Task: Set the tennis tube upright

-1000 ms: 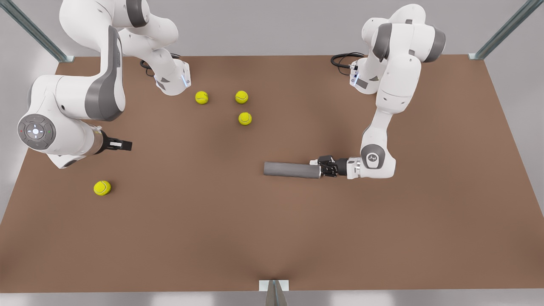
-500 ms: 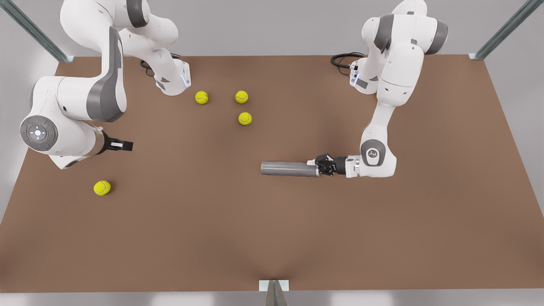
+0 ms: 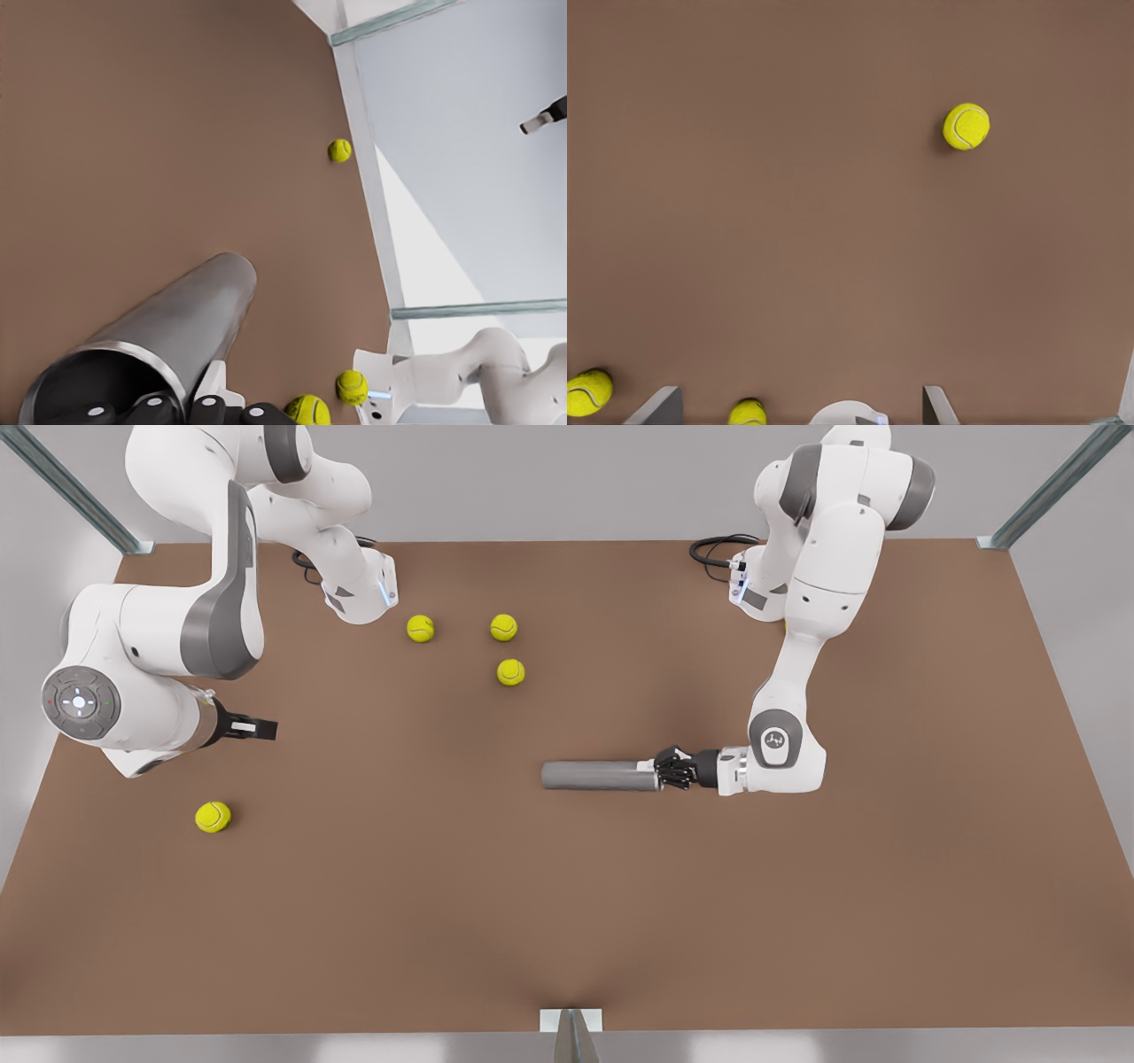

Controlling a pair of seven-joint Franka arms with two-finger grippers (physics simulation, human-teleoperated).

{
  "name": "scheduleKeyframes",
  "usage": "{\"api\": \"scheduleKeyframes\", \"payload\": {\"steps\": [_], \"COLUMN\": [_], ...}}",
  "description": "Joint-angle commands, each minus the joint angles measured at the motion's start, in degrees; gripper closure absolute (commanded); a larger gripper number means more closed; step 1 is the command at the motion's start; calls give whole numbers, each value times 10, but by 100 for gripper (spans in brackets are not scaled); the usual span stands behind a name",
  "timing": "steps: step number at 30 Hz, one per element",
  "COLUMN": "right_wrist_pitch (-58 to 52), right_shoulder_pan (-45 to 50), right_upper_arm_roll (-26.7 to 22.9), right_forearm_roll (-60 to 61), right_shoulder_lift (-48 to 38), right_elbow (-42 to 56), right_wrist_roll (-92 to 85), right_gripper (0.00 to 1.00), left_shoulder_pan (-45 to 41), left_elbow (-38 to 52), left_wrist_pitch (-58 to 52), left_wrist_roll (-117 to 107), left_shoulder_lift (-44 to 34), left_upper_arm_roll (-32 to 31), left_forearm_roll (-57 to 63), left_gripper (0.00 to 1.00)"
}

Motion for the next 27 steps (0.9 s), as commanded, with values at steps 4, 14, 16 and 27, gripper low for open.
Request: {"api": "scheduleKeyframes", "payload": {"steps": [4, 14, 16, 27], "right_wrist_pitch": [0, 0, 0, 23], "right_shoulder_pan": [0, -1, -1, 2], "right_upper_arm_roll": [0, 0, 0, 0], "right_forearm_roll": [0, -1, -1, 14], "right_shoulder_lift": [-1, -1, -1, 4], "right_elbow": [0, 0, 0, 2], "right_wrist_roll": [0, -8, -8, -7], "right_gripper": [0, 0, 0, 0], "left_shoulder_pan": [0, 0, 0, 0], "left_elbow": [0, 0, 1, 105], "left_wrist_pitch": [3, 11, 11, 32], "left_wrist_roll": [-64, -122, -143, -324], "left_shoulder_lift": [-13, -87, -113, -202], "left_upper_arm_roll": [2, 61, 75, 100], "left_forearm_roll": [16, 174, 221, 555], "left_gripper": [79, 79, 79, 79]}}
